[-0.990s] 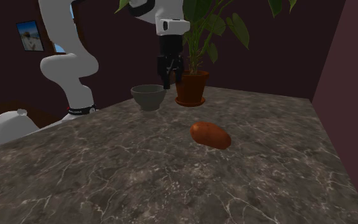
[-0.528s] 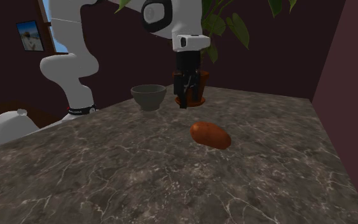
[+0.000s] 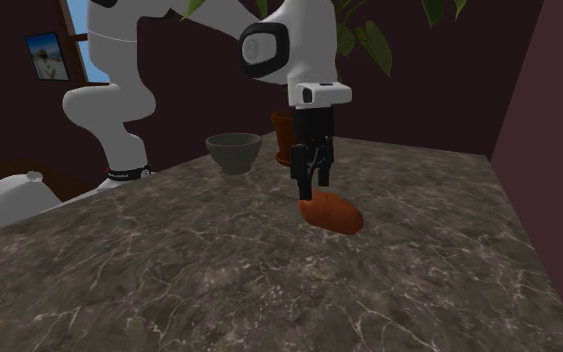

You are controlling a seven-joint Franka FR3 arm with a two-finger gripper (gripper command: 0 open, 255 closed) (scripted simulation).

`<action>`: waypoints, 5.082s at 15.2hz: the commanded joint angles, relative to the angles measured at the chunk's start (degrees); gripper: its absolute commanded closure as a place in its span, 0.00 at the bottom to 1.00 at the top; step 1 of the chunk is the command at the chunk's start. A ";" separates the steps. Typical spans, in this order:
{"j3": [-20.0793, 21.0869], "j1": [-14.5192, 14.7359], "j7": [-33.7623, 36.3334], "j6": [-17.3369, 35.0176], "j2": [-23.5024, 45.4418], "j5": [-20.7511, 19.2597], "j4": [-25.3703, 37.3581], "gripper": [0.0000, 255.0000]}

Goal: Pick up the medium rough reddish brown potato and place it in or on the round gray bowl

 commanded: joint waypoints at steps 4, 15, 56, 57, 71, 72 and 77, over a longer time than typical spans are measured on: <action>-0.04 -0.18 -0.01 2.22 1.80 0.04 -0.37 0.00; -0.04 -0.18 -0.01 2.21 1.80 0.04 -0.37 1.00; 0.40 0.90 -0.52 -18.93 -10.14 -0.11 8.80 1.00; 0.62 1.31 0.24 -18.42 -12.35 -0.43 6.01 1.00; 6.45 6.01 11.18 -18.23 -40.44 -1.71 -23.47 1.00; 7.03 6.38 11.95 -18.65 -42.34 -1.49 -25.05 1.00; 10.18 8.56 15.86 -21.57 -51.69 0.28 -31.93 1.00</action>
